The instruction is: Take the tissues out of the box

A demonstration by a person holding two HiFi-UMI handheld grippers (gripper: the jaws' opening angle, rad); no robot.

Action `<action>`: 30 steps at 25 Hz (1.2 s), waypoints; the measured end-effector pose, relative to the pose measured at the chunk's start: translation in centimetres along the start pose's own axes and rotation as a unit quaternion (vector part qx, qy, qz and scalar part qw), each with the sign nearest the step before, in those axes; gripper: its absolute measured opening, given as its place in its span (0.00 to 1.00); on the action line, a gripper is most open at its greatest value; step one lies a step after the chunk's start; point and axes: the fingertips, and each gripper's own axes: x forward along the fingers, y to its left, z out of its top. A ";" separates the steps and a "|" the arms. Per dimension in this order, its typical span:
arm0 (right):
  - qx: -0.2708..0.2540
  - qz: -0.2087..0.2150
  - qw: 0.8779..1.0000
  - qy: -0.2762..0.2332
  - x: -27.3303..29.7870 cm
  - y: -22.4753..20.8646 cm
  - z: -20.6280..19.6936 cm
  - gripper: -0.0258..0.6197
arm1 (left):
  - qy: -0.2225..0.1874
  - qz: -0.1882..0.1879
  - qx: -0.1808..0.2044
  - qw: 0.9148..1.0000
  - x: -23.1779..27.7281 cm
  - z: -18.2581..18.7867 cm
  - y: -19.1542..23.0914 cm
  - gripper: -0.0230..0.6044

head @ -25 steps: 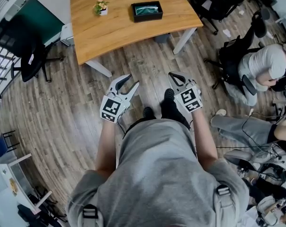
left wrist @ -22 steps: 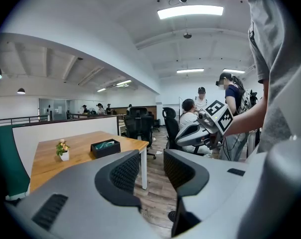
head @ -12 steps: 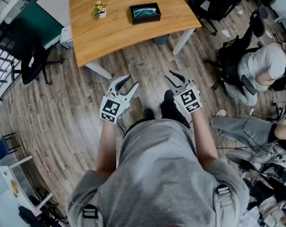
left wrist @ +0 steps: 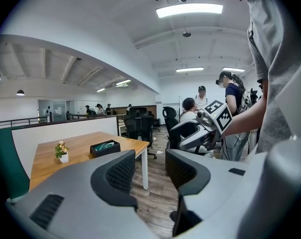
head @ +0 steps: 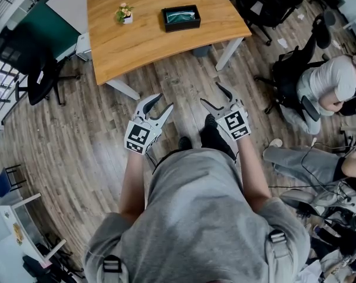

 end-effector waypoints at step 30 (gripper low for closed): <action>-0.001 0.094 0.995 -0.015 7.0 -11.6 -0.7 0.59 | 0.043 0.073 -0.011 0.996 9.6 3.1 3.8 0.39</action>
